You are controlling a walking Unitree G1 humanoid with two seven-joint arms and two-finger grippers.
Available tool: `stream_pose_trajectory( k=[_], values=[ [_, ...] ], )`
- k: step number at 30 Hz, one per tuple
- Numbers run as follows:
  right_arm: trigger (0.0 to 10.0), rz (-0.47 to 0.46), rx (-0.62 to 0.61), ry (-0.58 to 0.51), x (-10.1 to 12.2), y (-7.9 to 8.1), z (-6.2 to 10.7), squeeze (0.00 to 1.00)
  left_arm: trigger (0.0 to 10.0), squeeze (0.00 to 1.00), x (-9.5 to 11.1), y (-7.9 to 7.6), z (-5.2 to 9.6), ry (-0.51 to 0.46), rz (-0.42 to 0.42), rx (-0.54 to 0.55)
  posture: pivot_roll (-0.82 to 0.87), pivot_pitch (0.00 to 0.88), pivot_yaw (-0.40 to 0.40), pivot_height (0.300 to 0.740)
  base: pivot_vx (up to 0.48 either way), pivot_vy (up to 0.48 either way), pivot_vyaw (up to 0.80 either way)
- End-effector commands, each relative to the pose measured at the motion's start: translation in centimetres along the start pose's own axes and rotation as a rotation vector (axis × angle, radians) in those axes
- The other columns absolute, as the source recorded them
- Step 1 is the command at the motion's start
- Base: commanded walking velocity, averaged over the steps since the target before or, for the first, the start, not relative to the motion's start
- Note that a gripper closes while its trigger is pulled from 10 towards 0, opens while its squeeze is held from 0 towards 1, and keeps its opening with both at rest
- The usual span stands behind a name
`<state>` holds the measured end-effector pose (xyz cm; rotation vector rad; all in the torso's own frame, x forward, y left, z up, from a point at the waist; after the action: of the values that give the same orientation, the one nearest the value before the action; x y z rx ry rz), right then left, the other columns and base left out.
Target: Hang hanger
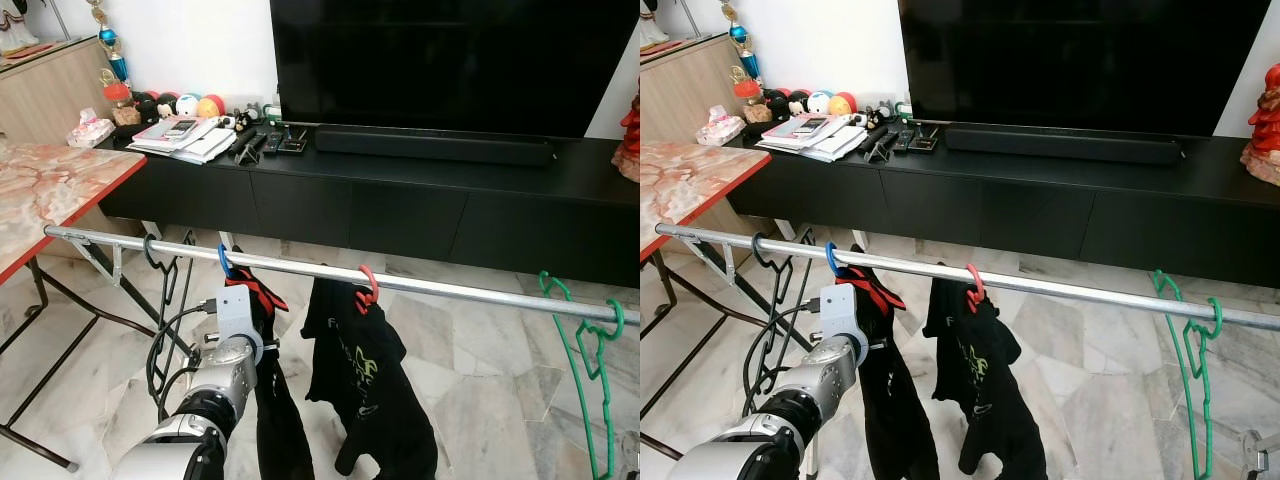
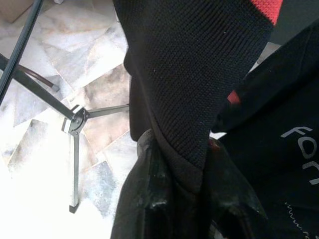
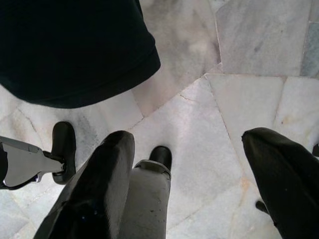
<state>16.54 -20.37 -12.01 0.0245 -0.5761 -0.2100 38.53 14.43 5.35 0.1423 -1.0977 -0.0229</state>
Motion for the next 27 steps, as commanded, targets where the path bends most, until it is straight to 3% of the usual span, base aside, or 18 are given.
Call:
stream_pose_trajectory(
  k=[1,9,12,13,15,17,22,27],
  values=[
    [10.0,0.0,0.003,0.011,-0.3,0.1,0.0,0.0,0.0,0.0,0.1,0.2,0.0,-0.006,-0.025,0.0,0.01,0.044,0.034,0.74,0.0,0.0,0.0],
    [10.0,0.0,0.004,0.012,-0.4,0.1,0.0,0.0,0.0,0.0,0.3,0.9,0.0,-0.059,-0.079,0.002,0.01,0.046,0.034,0.74,0.0,0.0,0.0],
    [10.0,0.0,0.004,0.012,-0.4,0.1,0.0,0.0,0.0,0.0,0.7,1.0,0.2,-0.108,-0.113,-0.009,0.01,0.047,0.034,0.74,0.0,0.0,0.0],
    [10.0,0.0,0.004,0.011,-0.3,0.1,0.0,0.0,0.0,0.0,1.2,1.2,0.5,-0.182,-0.145,-0.031,0.02,0.047,0.033,0.74,0.0,0.0,0.0],
    [10.0,0.0,0.004,0.011,-0.3,0.1,0.0,0.0,0.0,0.0,1.2,1.2,0.5,-0.182,-0.145,-0.031,0.02,0.047,0.033,0.74,0.0,0.0,0.0],
    [10.0,0.0,0.004,0.012,-0.3,0.0,0.0,0.0,0.0,0.0,1.7,1.4,1.0,-0.276,-0.188,-0.06,0.02,0.046,0.032,0.74,0.0,0.0,0.0],
    [10.0,0.003,0.004,0.012,-0.3,0.0,0.1,0.0,0.0,0.0,1.7,2.0,2.4,-0.4,-0.259,-0.098,0.03,0.048,0.029,0.74,0.0,0.0,0.0],
    [10.0,0.005,0.004,0.012,-0.3,-0.1,0.1,0.0,0.0,0.0,0.7,2.3,3.6,-0.433,-0.262,-0.109,0.03,0.048,0.03,0.74,0.0,0.0,0.0]
  ],
)
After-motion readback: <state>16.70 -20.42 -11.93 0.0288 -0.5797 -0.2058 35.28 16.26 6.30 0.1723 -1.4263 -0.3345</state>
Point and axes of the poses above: a point about 5 cm out from each wrist's last joint towards the gripper, its own z axis pointing back from the gripper into the wrist, its own x axis along the axis of the wrist's last joint, y = z × x, the point moved 3 cm from there along -z, pointing out of the wrist towards the gripper, and after that the axes turned 14 degrees about -z, right-handed, at the moved point
